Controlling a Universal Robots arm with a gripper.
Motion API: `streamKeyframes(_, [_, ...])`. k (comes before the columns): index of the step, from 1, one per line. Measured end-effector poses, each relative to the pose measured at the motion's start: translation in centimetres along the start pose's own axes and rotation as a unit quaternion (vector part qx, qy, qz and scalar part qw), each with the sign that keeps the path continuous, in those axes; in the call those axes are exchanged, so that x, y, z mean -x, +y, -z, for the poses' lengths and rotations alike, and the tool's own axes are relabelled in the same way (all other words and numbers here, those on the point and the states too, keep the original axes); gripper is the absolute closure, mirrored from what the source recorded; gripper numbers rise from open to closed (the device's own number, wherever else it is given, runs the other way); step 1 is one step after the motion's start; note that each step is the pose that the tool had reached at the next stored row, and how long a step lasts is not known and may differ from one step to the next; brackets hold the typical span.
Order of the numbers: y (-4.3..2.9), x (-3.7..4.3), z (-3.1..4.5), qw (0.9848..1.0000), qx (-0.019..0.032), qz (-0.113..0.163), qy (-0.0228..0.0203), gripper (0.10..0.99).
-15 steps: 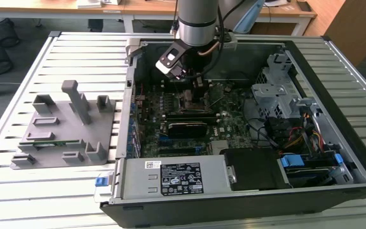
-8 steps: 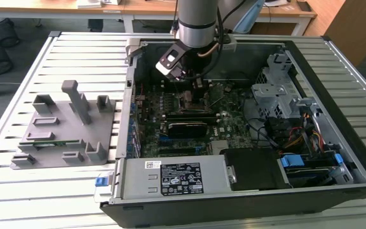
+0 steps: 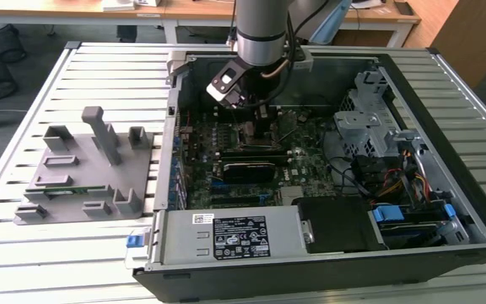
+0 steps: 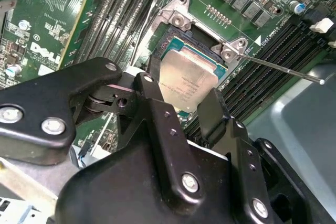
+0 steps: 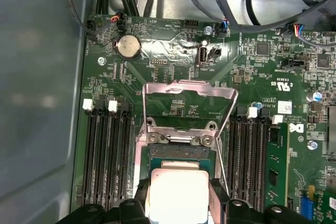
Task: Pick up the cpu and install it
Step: 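Place the cpu into insertion slot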
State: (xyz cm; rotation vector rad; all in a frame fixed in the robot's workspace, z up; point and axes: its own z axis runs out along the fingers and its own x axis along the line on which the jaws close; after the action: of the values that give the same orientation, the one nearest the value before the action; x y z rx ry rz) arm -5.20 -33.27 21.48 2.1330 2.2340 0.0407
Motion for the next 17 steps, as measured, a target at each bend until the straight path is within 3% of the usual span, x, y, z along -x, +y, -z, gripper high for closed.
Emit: streamKeyframes(17, [-0.07, -0.04, -1.24, 1.0000, -0.0001, -0.003, -0.0002, 0.557])
